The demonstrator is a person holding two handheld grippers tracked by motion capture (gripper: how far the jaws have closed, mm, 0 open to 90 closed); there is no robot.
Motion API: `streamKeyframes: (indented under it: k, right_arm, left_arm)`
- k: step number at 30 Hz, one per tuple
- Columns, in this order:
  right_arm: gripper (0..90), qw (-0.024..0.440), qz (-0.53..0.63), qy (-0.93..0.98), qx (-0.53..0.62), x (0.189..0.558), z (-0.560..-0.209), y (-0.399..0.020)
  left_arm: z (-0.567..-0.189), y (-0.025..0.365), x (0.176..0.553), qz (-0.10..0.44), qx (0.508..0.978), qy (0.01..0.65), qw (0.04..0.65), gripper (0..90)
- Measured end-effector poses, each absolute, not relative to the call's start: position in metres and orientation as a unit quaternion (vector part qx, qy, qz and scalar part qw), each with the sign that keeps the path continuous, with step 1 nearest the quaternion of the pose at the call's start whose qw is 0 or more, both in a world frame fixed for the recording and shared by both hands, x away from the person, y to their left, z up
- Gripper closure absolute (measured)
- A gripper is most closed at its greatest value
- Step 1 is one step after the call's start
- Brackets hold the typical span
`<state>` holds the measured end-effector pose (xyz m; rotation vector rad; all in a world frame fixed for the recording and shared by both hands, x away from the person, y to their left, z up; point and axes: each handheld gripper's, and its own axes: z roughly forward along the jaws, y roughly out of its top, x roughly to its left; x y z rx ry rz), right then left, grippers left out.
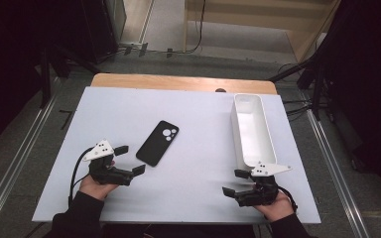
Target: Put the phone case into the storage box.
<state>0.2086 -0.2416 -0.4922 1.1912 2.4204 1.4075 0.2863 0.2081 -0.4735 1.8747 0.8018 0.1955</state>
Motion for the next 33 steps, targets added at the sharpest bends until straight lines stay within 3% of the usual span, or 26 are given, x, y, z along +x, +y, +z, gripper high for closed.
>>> streamKeyframes:
  k: [33]
  right_arm:
    - [15.1,0.049,0.461,0.795,0.392,0.209,-0.492,-0.242]
  left_arm:
    - [-0.47,0.172,0.318,0.131,0.777,0.333,0.517,0.0]
